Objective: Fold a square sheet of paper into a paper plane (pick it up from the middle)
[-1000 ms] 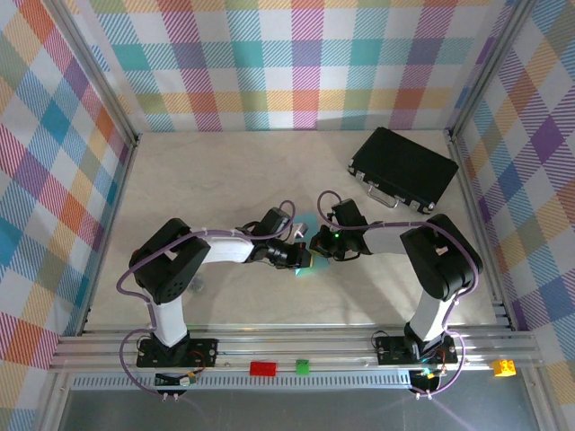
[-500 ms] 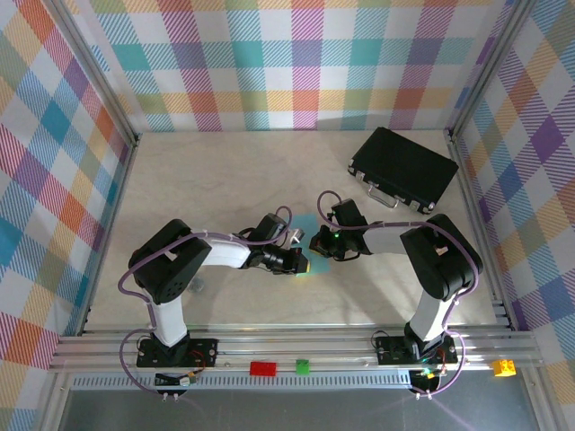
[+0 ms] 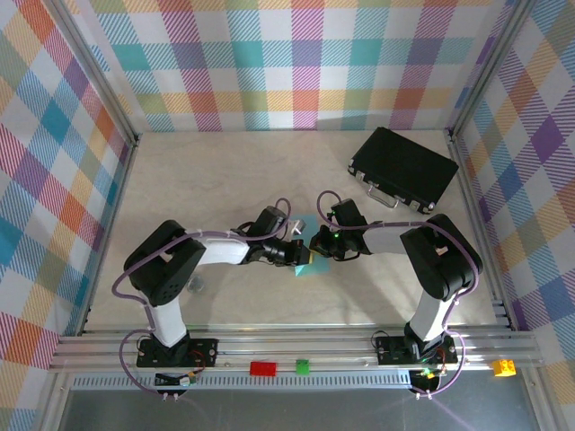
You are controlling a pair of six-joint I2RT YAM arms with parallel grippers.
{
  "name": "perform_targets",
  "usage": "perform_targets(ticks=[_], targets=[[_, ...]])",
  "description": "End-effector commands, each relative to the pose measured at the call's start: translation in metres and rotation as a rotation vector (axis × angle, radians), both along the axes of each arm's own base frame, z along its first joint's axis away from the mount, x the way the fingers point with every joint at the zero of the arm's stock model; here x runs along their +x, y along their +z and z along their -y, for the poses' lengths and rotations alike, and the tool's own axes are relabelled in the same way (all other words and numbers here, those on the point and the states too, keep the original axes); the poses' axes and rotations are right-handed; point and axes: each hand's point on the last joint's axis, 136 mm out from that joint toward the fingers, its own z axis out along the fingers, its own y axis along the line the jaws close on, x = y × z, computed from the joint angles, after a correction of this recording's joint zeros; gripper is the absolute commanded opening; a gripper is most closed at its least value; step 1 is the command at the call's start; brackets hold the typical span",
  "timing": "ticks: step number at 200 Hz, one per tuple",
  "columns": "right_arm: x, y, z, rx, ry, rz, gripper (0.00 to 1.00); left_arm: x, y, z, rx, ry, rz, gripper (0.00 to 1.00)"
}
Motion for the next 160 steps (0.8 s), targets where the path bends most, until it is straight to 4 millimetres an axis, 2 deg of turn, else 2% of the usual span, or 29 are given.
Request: perform_targets(ticks=[1, 18, 42, 89, 130, 160], targets=[[-0.034, -0.045, 0.034, -0.185, -0.028, -0.152, 0.00, 0.006, -0.017, -0.003, 0.027, 0.014, -0.025, 0.00], [-0.034, -0.045, 0.035, -0.188, -0.029, -0.152, 0.00, -0.004, -0.029, -0.009, 0.049, 0.008, -0.063, 0.00], [-0.034, -0.046, 0.035, -0.191, -0.028, -0.151, 0.00, -0.022, -0.038, -0.023, 0.078, -0.010, -0.097, 0.00], [-0.033, -0.046, 0.037, -0.209, -0.021, -0.149, 0.00, -0.051, -0.034, -0.044, 0.132, -0.092, -0.098, 0.03], [-0.032, -0.045, 0.038, -0.216, -0.020, -0.146, 0.00, -0.060, -0.034, -0.057, 0.193, -0.123, -0.090, 0.04], [-0.031, -0.043, 0.036, -0.204, -0.022, -0.146, 0.00, -0.054, -0.017, -0.052, 0.151, -0.104, -0.048, 0.03]])
